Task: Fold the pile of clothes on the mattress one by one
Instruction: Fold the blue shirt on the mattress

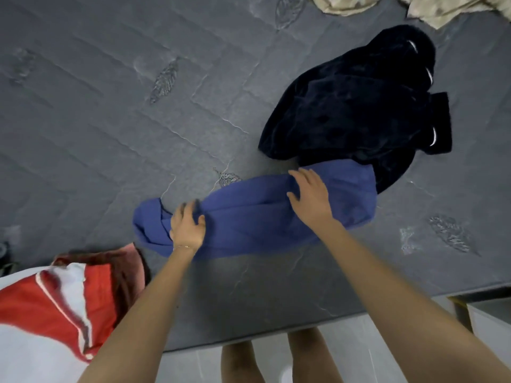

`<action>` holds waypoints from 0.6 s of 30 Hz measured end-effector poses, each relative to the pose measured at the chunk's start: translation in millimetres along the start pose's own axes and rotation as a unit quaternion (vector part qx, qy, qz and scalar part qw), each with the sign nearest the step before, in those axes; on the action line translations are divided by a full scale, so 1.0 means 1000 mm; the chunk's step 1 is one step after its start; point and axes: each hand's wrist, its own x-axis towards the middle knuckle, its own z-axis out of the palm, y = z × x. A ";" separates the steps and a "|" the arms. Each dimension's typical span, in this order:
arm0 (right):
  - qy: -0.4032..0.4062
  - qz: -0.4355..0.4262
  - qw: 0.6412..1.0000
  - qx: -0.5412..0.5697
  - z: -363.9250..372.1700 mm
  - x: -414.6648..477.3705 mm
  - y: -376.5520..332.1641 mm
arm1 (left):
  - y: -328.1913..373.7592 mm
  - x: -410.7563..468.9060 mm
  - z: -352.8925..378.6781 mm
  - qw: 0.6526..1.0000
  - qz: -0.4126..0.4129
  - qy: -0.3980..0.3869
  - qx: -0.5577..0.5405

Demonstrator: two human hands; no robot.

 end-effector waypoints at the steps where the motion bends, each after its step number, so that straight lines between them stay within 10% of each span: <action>1: -0.013 -0.013 1.000 0.001 0.011 0.004 -0.009 | -0.011 0.007 -0.003 1.000 -0.024 0.016 -0.006; 9: -0.054 -0.057 0.995 0.062 0.089 0.011 -0.070 | -0.092 0.058 -0.023 0.983 -0.100 0.130 -0.076; 14: -0.056 -0.059 0.983 0.166 0.111 -0.002 -0.112 | -0.100 0.047 -0.024 0.968 0.068 0.191 -0.149; 18: -0.158 0.066 0.923 0.345 0.110 -0.011 -0.155 | -0.066 0.009 -0.025 0.932 0.089 0.087 -0.339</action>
